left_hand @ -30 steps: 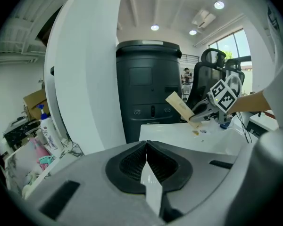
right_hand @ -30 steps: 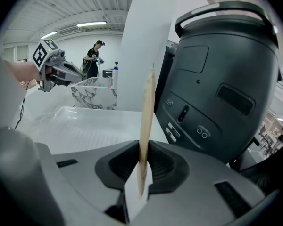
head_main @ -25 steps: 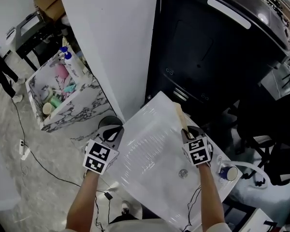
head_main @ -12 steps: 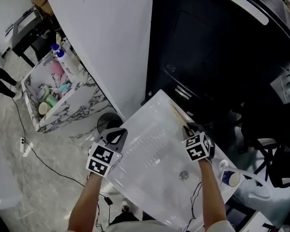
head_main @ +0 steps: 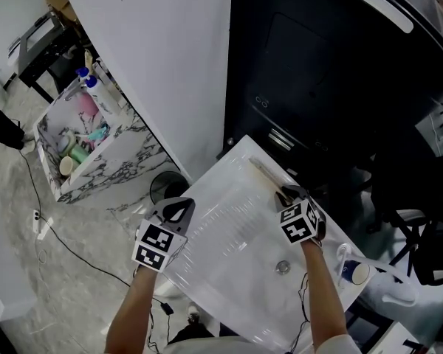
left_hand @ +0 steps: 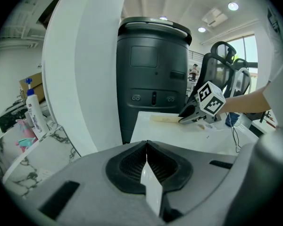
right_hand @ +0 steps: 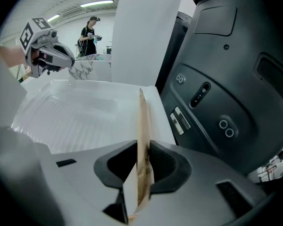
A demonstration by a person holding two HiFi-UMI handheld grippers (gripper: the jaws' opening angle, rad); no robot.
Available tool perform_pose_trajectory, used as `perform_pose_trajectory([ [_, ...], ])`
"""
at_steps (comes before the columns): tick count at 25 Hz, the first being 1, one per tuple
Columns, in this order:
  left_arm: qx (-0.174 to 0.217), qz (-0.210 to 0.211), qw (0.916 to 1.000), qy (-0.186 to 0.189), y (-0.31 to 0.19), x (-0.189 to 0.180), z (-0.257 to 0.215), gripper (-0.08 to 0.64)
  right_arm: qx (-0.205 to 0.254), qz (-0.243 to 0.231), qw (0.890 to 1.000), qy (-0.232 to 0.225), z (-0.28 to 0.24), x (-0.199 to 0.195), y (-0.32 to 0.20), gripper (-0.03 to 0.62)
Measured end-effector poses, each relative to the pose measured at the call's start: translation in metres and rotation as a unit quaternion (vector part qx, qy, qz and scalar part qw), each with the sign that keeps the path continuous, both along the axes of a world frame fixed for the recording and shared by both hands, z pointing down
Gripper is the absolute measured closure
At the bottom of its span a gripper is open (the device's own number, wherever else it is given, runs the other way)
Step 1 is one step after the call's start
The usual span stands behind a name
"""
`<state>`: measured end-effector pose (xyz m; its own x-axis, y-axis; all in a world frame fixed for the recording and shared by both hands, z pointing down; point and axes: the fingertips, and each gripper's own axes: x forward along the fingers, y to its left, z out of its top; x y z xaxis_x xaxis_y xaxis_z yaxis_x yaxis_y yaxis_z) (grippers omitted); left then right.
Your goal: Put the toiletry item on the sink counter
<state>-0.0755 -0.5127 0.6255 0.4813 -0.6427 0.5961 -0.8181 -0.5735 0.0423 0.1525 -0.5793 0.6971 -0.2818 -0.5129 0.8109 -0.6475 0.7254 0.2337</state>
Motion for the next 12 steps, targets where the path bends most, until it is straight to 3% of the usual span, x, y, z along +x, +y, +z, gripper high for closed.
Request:
perform_pose_trajectory([
  [12,-0.009,-0.025,0.9994,0.021,0.012,-0.018,0.000,0.549,-0.032,0.010,0.999,-0.035,0.008,-0.010,0.010,0.464],
])
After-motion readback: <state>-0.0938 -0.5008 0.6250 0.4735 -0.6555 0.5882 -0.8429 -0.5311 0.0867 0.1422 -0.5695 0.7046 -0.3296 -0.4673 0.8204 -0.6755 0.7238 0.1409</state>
